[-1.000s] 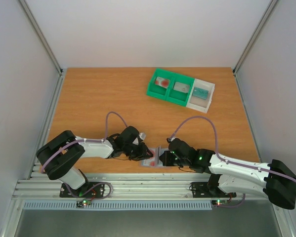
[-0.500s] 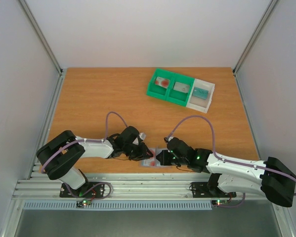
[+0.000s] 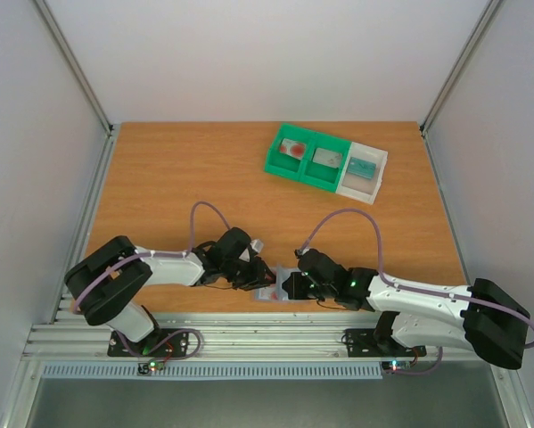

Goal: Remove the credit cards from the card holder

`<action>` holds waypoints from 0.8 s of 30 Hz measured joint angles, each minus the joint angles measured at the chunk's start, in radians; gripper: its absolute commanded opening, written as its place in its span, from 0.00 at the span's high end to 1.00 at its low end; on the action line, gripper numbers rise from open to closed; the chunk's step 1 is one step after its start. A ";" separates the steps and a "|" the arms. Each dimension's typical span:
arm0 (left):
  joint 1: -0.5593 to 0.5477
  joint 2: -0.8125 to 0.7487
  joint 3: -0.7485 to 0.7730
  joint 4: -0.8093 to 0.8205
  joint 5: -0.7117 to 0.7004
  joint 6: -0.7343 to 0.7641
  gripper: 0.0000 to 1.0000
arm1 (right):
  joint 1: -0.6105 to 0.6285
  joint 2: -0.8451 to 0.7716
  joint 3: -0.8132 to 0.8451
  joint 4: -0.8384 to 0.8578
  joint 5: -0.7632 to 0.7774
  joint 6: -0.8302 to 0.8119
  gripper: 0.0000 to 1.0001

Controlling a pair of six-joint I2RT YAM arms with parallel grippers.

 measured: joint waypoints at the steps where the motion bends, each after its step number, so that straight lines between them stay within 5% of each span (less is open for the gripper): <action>1: 0.000 -0.003 0.000 -0.002 0.000 -0.001 0.69 | 0.000 0.003 0.000 -0.004 0.001 0.000 0.98; 7: 0.000 -0.040 0.000 -0.005 0.000 -0.005 0.68 | 0.000 0.008 0.002 -0.025 0.008 0.000 0.97; 12: 0.000 -0.060 0.000 -0.004 -0.001 -0.006 0.68 | 0.000 0.003 0.032 -0.104 0.037 0.005 0.81; 24: 0.000 -0.059 0.000 -0.004 0.000 -0.006 0.68 | 0.055 -0.085 0.202 -0.349 0.158 -0.002 0.73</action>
